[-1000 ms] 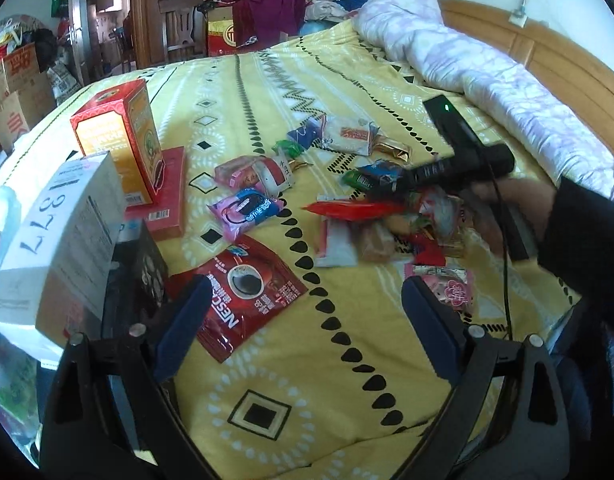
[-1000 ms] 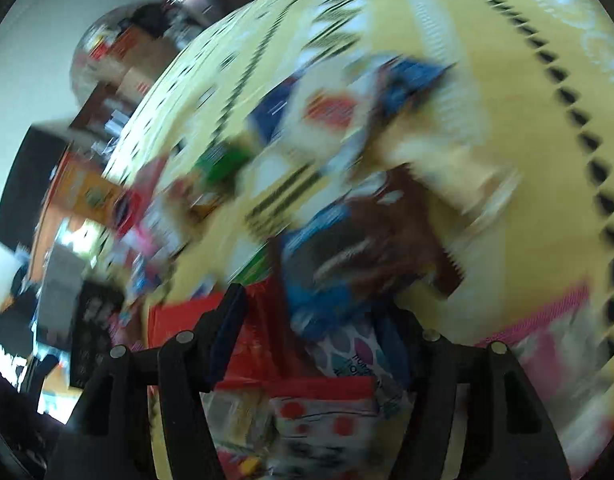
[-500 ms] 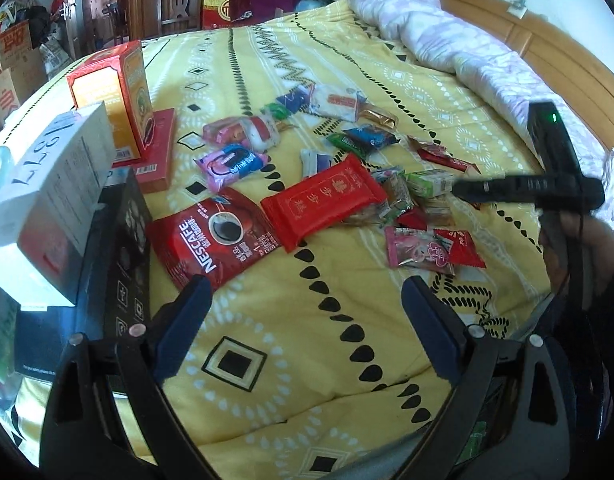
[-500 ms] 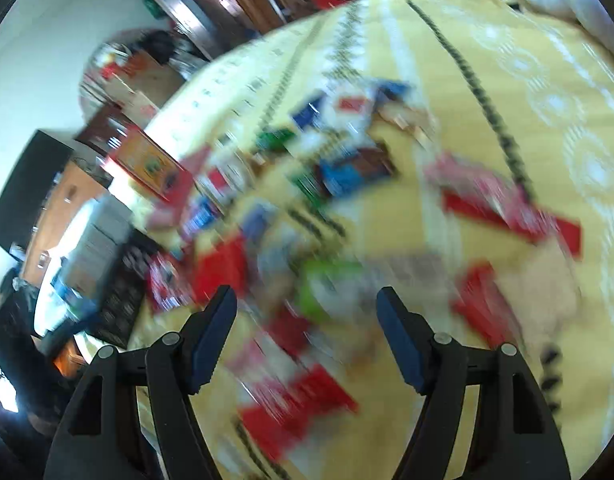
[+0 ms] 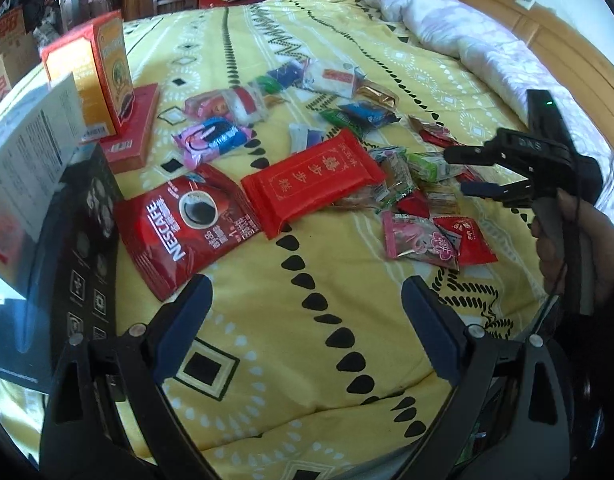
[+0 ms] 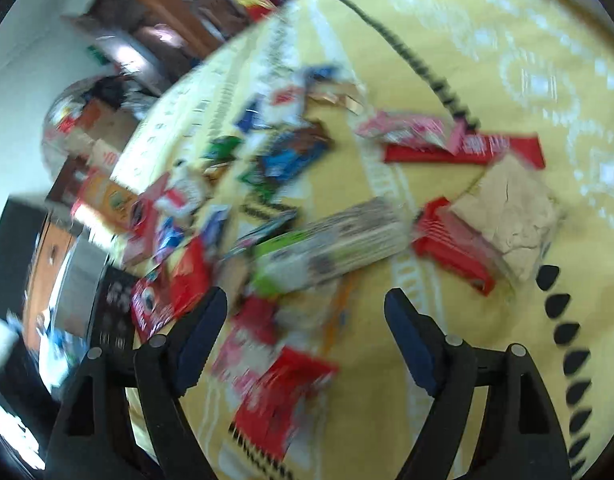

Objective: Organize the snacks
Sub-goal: 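Grasp the clear cracker bag with the right tool while the left tool grasps the brown-blue Oreo packet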

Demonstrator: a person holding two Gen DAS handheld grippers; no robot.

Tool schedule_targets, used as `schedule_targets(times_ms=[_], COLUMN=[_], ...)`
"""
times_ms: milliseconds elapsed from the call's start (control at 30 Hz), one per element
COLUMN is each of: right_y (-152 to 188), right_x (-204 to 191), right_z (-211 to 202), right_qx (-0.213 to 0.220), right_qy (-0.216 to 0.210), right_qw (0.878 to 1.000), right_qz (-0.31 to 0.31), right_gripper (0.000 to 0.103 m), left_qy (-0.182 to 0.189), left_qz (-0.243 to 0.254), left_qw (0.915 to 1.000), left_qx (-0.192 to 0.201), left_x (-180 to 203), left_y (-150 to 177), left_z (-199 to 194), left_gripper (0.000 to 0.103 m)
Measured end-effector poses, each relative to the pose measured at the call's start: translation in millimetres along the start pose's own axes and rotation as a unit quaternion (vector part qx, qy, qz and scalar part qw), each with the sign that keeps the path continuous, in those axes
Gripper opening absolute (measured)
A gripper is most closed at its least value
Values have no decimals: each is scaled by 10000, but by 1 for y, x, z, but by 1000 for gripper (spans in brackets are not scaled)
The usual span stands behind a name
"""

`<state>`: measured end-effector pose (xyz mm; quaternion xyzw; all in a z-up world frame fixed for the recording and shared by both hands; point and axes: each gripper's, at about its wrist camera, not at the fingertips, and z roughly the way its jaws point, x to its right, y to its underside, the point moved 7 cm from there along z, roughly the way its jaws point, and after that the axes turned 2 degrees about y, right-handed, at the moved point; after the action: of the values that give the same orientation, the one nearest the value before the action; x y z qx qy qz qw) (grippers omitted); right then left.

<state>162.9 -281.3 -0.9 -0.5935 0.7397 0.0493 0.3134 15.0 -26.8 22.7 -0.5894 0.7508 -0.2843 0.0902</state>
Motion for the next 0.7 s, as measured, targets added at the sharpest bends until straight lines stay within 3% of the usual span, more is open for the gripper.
schedule_targets(times_ms=[200, 300, 333, 400, 533, 600, 700], right_y=[-24, -31, -31, -32, -33, -40, -49], right_x=[14, 15, 14, 6, -15, -15, -6], right_z=[39, 48, 49, 46, 10, -8, -23], right_qx=[166, 262, 271, 270, 604, 858, 1099], right_qy=[-390, -319, -246, -224, -412, -292, -428], right_qw=[9962, 9967, 9978, 9990, 9965, 9940, 9922], right_qz=[768, 695, 560, 260, -410, -619, -409], right_gripper=[80, 65, 51, 47, 31, 29, 27], left_qy=[-22, -53, -73, -163, -289, -253, -200], left_qz=[98, 104, 122, 182, 316, 518, 1135], left_qw=[9999, 9998, 9996, 9992, 9953, 9920, 9868], left_qx=[43, 179, 224, 314, 864, 1124, 1134], left_x=[4, 4, 4, 5, 10, 19, 41], left_y=[-3, -12, -16, -29, -79, -109, -147], left_z=[-3, -8, -8, -5, -4, 2, 36], left_gripper=[96, 96, 96, 96, 95, 95, 96])
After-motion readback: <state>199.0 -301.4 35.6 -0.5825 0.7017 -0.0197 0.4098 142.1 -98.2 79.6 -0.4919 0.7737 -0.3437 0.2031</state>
